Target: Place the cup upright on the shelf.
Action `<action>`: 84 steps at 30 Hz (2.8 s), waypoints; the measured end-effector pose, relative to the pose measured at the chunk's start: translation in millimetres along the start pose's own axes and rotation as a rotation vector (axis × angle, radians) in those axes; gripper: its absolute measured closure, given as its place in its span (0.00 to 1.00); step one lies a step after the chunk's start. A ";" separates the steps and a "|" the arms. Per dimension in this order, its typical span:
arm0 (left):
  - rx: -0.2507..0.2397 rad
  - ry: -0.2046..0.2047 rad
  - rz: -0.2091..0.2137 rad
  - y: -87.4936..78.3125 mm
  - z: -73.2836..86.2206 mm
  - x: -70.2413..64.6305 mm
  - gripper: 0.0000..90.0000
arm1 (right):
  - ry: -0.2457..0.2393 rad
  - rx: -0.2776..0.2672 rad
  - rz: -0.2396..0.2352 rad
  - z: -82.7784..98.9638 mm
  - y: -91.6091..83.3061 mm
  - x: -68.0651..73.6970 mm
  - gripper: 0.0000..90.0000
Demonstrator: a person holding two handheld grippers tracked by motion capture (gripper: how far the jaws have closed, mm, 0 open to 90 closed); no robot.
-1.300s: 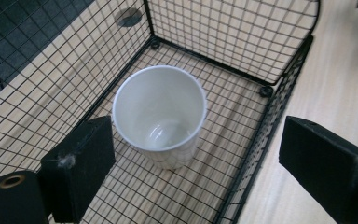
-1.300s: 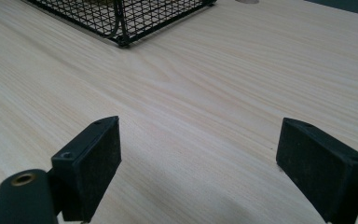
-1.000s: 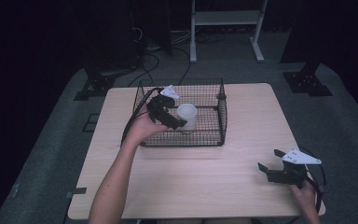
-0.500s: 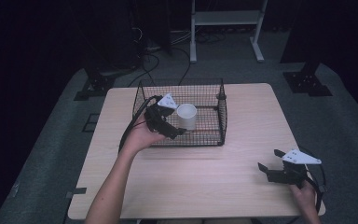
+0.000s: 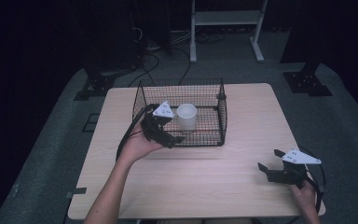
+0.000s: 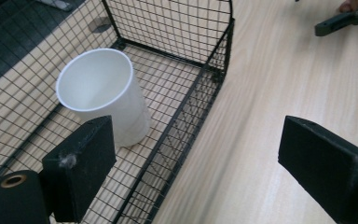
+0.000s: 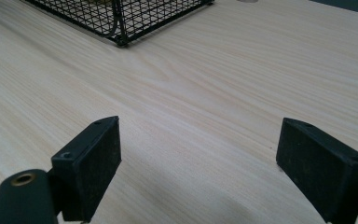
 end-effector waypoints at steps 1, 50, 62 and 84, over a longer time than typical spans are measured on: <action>0.000 0.000 0.000 0.0 0.0 0.0 0.11 | 0.000 0.000 0.000 0.0 0.0 0.0 0.15; -0.082 -0.055 0.010 -13.4 53.8 -43.9 0.11 | 0.001 0.001 0.004 0.1 0.2 -0.4 0.15; -0.098 -0.072 -0.002 -19.7 64.2 -49.8 0.11 | 0.001 0.002 0.005 0.2 0.3 -0.4 0.15; -0.136 -0.125 -0.030 -31.6 98.2 -66.5 0.11 | -0.002 0.004 0.008 0.3 0.8 -0.4 0.15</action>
Point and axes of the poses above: each handheld gripper's, and its own axes: y roughly forward along the jaws, z roughly out of its underside, x roughly to its left, the point moved 9 cm from there along y, roughly forward along the jaws, and after that the axes turned 4 degrees about -z, right-handed, at the moved point
